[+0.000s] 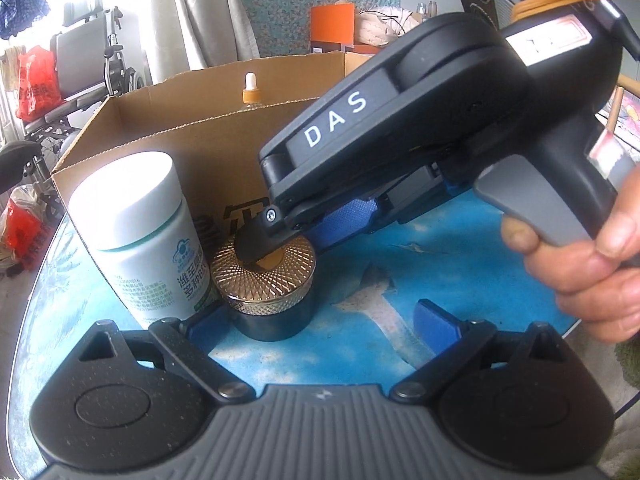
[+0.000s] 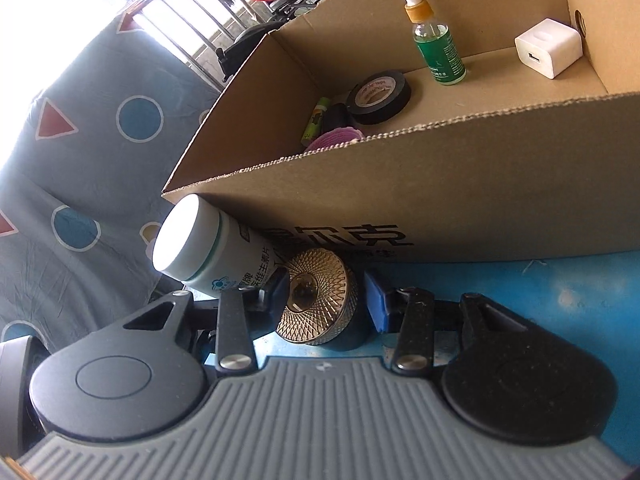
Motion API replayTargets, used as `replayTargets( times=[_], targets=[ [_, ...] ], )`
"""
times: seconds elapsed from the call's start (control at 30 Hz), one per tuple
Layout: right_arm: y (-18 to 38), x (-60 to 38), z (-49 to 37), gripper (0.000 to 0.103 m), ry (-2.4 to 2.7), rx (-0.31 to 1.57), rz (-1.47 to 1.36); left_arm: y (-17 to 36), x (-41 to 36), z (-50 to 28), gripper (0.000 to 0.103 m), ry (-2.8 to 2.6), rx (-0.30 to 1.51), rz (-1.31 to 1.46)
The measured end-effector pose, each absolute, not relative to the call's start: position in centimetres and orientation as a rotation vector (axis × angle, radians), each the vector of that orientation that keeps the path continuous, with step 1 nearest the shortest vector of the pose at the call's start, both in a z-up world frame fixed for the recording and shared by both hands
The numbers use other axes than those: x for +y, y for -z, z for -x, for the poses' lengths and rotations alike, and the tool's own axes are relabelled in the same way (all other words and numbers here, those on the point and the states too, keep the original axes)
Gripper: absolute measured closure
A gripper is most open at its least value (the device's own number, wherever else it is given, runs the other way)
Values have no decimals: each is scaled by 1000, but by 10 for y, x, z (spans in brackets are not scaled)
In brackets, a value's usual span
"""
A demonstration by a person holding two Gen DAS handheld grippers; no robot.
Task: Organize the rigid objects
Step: 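Move the right gripper to the gold-lidded jar on the table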
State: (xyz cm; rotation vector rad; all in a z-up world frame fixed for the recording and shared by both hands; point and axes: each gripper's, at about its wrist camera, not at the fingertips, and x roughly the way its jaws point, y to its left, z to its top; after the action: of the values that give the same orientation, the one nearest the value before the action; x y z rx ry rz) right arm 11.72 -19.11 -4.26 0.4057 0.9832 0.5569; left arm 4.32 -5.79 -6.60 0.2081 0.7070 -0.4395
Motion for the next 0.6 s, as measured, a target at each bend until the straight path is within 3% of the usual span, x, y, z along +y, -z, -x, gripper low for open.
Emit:
replayTargets(
  times=[0.6],
  targets=[
    [41, -247, -82, 61, -492, 963, -445, 61, -95, -36, 5, 618, 699, -250]
  ],
)
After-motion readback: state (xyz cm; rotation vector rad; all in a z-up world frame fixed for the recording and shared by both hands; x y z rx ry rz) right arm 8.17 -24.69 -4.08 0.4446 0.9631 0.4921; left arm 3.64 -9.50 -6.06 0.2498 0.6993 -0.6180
